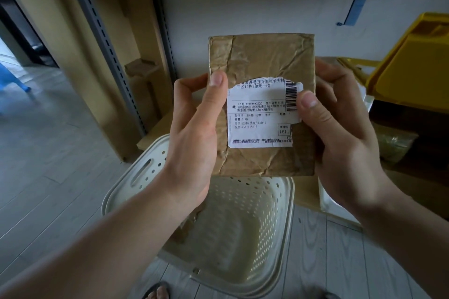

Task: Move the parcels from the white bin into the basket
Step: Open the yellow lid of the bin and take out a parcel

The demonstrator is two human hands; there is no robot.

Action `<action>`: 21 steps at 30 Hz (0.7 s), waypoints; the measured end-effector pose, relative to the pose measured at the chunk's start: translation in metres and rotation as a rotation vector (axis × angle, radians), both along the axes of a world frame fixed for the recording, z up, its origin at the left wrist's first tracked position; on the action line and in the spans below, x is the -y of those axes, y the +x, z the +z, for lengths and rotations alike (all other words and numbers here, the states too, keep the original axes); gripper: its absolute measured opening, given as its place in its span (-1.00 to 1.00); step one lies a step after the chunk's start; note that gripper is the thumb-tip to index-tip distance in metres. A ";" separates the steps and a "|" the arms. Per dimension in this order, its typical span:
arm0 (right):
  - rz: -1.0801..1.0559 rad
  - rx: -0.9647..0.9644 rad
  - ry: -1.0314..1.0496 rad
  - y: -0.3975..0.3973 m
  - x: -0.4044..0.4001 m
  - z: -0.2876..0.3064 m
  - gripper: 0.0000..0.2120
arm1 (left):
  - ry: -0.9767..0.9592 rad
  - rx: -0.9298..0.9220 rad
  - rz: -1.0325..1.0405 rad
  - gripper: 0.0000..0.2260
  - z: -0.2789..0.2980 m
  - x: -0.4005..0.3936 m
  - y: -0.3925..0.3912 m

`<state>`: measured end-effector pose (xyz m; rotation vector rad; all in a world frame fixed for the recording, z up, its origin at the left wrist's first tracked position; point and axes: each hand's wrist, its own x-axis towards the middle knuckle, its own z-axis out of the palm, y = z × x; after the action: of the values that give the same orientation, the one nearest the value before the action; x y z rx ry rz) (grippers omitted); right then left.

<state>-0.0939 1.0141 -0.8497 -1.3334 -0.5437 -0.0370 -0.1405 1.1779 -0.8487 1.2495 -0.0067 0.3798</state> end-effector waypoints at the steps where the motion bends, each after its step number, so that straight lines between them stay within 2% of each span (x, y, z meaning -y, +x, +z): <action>1: -0.003 0.002 -0.002 0.000 0.000 0.000 -0.59 | 0.002 0.002 0.002 -0.66 0.000 0.000 0.000; 8: 0.007 0.036 -0.003 -0.001 0.001 0.001 -0.41 | 0.019 0.036 0.011 -0.70 0.001 0.002 -0.003; 14: 0.008 0.082 -0.031 0.001 0.001 -0.002 -0.49 | 0.050 0.065 0.019 -0.74 0.000 0.002 -0.002; 21: 0.005 0.060 -0.043 0.003 0.003 -0.006 -0.45 | 0.069 0.025 0.026 -0.70 -0.002 -0.001 -0.002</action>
<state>-0.0909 1.0114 -0.8558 -1.3766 -0.6018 -0.0614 -0.1425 1.1787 -0.8512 1.3145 -0.0248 0.4208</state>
